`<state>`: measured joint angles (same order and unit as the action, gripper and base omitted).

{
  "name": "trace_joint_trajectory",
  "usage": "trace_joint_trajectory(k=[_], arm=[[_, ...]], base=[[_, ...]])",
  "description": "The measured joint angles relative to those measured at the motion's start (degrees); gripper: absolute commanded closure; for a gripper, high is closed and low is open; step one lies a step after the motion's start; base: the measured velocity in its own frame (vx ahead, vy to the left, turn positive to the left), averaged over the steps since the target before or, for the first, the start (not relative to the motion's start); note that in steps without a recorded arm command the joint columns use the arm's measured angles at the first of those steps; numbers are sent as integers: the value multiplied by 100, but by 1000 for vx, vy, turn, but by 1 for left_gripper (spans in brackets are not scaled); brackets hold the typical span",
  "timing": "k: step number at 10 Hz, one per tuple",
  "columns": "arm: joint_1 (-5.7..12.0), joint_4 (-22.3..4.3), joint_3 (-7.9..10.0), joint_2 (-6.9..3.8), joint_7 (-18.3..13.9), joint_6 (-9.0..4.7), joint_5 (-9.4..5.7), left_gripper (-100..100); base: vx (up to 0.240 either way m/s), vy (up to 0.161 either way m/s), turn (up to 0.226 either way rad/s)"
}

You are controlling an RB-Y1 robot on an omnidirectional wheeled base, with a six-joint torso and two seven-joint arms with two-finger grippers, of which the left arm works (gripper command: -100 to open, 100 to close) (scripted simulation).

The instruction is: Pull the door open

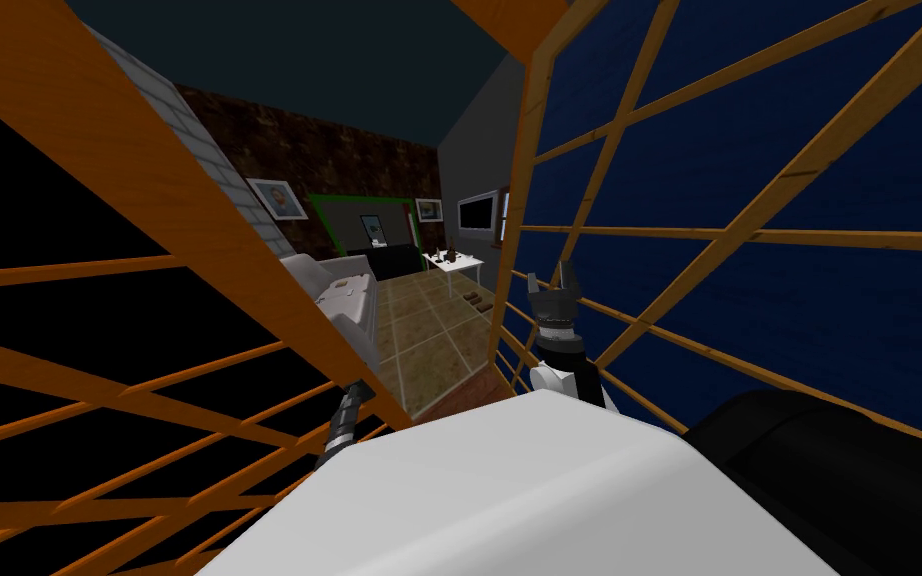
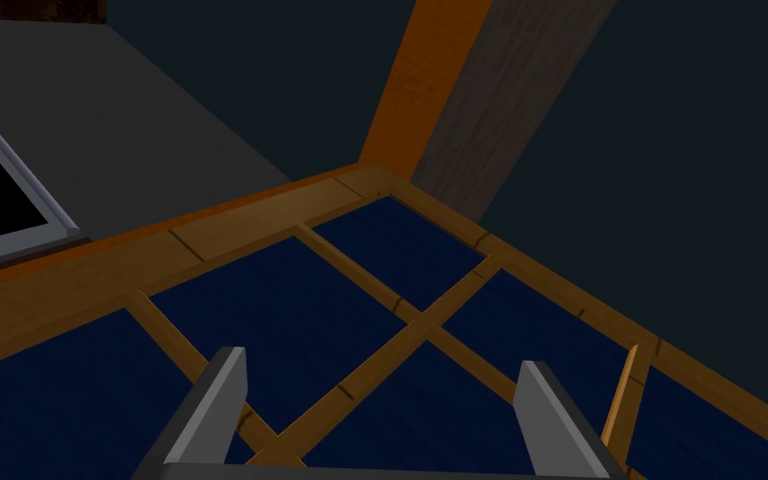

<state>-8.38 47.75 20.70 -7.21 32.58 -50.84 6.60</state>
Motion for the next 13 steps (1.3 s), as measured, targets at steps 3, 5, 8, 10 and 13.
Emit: trace_joint_trajectory(k=[3, 5, 8, 10, 13], arm=[[2, 42, -90, -11, -381, 41, -117, 100], [-6, 49, -154, -52, -650, 51, -201, 100], [97, -93, -245, -101, -1006, 15, -358, 100], [117, -113, -307, -121, -1232, 16, -451, 100], [136, -155, -400, -183, -1593, 8, -578, 100]], base=[[-30, 4, -22], [-27, 1, -13], [-29, 6, -13], [-28, 5, -12], [-32, 6, -20]])
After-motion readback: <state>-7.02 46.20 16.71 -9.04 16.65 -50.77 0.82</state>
